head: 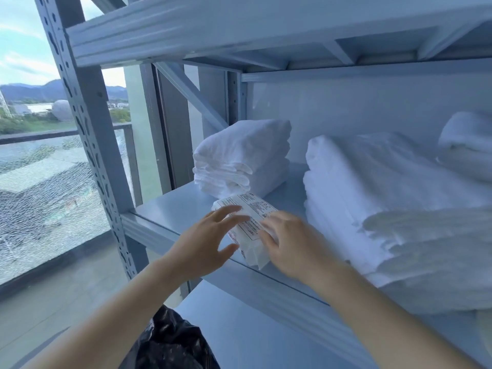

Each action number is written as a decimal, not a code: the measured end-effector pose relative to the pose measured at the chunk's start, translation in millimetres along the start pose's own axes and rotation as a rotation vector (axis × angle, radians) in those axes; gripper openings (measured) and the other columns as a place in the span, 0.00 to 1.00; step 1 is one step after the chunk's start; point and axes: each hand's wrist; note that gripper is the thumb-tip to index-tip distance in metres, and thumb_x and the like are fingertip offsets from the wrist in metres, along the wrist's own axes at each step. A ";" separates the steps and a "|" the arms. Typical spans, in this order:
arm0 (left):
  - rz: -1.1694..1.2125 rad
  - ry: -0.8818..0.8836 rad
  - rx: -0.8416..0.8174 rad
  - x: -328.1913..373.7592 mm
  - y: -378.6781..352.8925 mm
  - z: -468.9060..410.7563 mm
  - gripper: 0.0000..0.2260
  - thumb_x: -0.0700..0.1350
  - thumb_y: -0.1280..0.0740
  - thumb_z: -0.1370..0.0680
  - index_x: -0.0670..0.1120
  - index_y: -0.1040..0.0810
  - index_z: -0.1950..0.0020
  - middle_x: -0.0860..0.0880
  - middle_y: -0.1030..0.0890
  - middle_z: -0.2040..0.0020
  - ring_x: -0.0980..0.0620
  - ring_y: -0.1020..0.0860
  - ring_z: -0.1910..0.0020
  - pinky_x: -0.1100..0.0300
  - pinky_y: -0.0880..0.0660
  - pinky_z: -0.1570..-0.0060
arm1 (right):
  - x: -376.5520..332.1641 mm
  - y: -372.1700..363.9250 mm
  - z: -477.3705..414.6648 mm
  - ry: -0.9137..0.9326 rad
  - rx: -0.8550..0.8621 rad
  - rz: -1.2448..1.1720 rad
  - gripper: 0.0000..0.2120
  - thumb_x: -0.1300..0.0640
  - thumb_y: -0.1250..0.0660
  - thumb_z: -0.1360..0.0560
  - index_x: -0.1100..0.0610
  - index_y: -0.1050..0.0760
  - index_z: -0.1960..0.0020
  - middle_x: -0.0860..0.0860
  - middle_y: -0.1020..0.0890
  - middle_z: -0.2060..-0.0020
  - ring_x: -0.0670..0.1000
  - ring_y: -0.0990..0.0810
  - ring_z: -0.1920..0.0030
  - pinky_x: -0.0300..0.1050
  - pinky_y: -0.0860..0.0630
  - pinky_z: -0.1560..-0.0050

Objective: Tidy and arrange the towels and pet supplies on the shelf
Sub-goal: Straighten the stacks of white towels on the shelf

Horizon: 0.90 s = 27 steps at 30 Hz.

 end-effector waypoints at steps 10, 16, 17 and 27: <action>0.204 0.007 0.004 -3.8 -1.5 12.3 0.26 0.43 0.48 0.29 0.54 0.30 0.32 0.60 0.34 0.30 0.64 0.36 0.33 0.80 0.43 0.43 | -9.3 -2.7 12.0 0.055 0.023 0.015 0.15 0.46 0.45 0.21 0.50 0.24 0.42 0.45 0.25 0.44 0.50 0.30 0.41 0.46 0.28 0.47; 0.264 0.034 0.066 -6.3 4.2 32.4 0.26 0.62 0.51 0.25 0.54 0.29 0.33 0.60 0.32 0.31 0.64 0.33 0.34 0.71 0.37 0.39 | -9.2 0.0 18.4 0.150 -0.040 -0.064 0.20 0.42 0.38 0.25 0.46 0.28 0.34 0.41 0.29 0.35 0.44 0.36 0.34 0.44 0.31 0.38; 0.248 0.031 0.069 -4.2 5.3 34.3 0.26 0.64 0.50 0.25 0.54 0.29 0.32 0.60 0.32 0.31 0.63 0.32 0.35 0.67 0.35 0.39 | -7.8 -0.4 18.6 0.158 -0.053 -0.063 0.22 0.42 0.36 0.26 0.46 0.29 0.34 0.41 0.30 0.34 0.43 0.37 0.33 0.45 0.32 0.37; 0.152 0.015 -0.012 -2.8 2.3 39.9 0.36 0.66 0.32 0.34 0.59 0.38 0.29 0.67 0.41 0.30 0.68 0.37 0.36 0.78 0.43 0.43 | -5.4 -10.1 15.3 0.175 0.025 -0.119 0.20 0.53 0.29 0.29 0.50 0.25 0.37 0.46 0.25 0.39 0.48 0.31 0.37 0.44 0.30 0.39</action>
Point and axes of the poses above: each hand's wrist, its own z-axis away from the middle knuckle, its own y-axis out of the back of the hand, x = y × z
